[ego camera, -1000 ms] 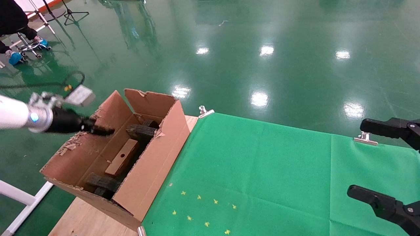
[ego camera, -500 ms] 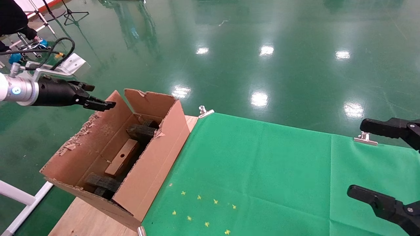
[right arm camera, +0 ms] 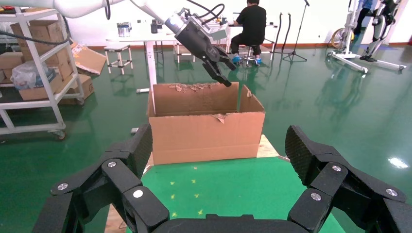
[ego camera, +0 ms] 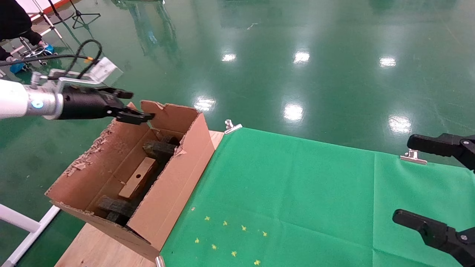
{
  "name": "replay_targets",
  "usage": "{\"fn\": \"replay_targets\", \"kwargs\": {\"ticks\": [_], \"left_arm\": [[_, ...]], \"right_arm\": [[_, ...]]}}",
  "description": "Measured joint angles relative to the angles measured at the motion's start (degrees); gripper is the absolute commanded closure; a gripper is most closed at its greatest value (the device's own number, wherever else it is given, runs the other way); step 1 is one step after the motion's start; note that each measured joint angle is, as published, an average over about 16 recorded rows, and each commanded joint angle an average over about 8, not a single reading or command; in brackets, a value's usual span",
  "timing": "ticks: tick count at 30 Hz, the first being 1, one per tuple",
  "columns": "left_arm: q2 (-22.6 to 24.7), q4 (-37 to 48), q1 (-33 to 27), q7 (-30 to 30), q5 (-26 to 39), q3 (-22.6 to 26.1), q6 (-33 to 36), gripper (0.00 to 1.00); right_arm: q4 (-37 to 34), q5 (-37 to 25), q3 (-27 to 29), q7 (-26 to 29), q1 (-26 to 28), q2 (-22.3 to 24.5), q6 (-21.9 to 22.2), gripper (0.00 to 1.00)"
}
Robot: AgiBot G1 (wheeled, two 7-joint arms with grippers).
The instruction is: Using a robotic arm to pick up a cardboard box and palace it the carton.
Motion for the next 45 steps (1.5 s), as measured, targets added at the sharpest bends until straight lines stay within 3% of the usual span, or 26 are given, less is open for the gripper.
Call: {"fn": "replay_targets", "kwargs": {"ticks": [45], "left_arm": [[-2.05,-42.97,33.7,4.13,-49.66,-14.66,16.45,0.0]], "right_arm": [[0.0,0.0,0.0,0.0,0.0,0.0,0.0,0.0]]}}
